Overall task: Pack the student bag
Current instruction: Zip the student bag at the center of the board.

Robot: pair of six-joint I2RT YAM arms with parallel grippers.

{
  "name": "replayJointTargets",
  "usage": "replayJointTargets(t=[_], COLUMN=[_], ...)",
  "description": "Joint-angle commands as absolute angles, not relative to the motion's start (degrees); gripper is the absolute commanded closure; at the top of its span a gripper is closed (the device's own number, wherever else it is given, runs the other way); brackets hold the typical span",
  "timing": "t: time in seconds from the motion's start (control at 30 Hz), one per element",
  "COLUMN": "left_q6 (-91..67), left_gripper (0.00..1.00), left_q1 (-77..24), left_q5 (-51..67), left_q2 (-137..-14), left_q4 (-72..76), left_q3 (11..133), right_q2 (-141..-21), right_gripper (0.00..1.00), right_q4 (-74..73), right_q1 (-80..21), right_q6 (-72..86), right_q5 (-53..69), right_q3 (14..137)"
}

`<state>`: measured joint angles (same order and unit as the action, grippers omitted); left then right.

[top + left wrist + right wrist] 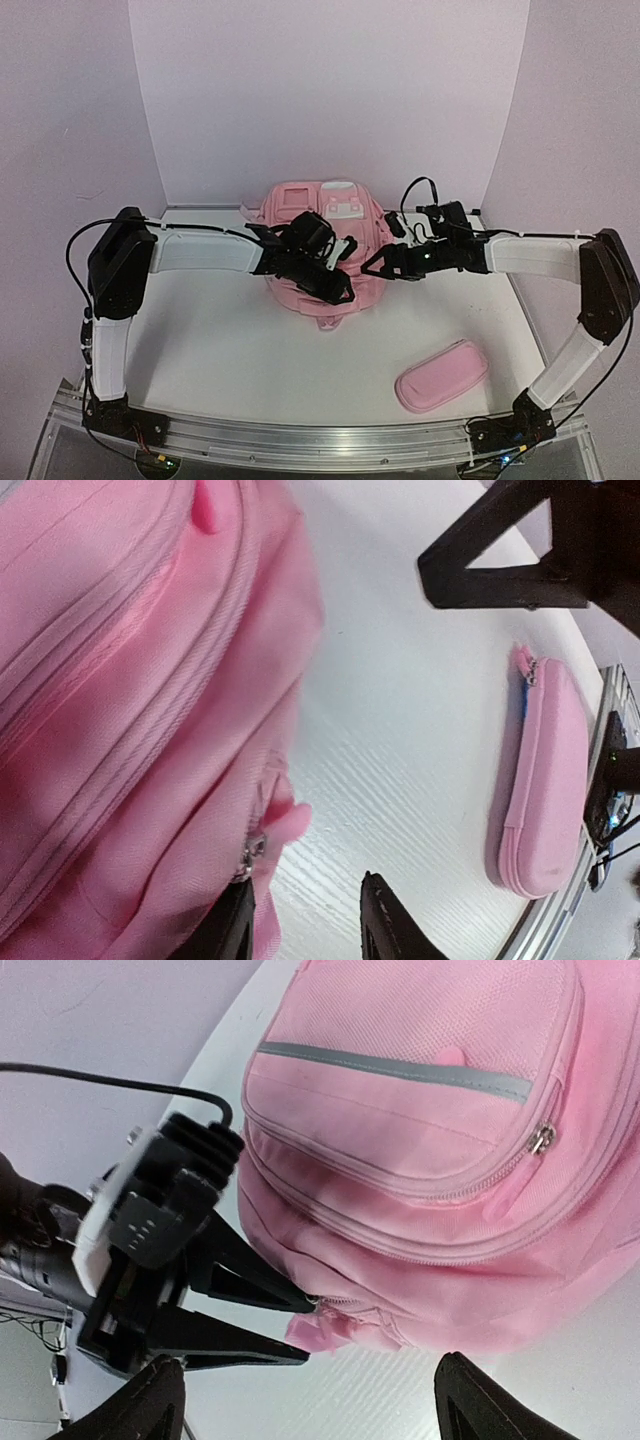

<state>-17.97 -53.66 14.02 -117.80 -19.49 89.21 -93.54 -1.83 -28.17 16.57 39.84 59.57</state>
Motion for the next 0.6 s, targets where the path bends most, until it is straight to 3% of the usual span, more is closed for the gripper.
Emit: replayJointTargets(t=[0.0,0.1,0.17,0.57], left_q6=[-17.3,-17.9,-19.3,-33.2], left_gripper=[0.52,0.37,0.31,0.3], left_q1=[-54.1,-54.0,-53.4,-44.4], left_q5=[17.7,16.2,14.6,6.5], left_q2=[-114.5,-109.0,-105.9,-89.6], left_q4=[-19.7,-19.8,-20.0,-17.2], left_q3=[91.7,87.7,85.1,68.1], right_q2=[-89.4,-87.9,-87.2,-95.9], right_gripper=[0.16,0.19,0.22,0.37], right_q4=[-7.0,-7.4,-7.9,-6.2], right_q1=[-27.2,-27.5,-29.5,-40.1], right_q6=[9.0,7.0,4.5,-5.6], right_q5=[35.9,34.9,32.3,20.5], right_q3=[56.9,55.8,55.6,60.5])
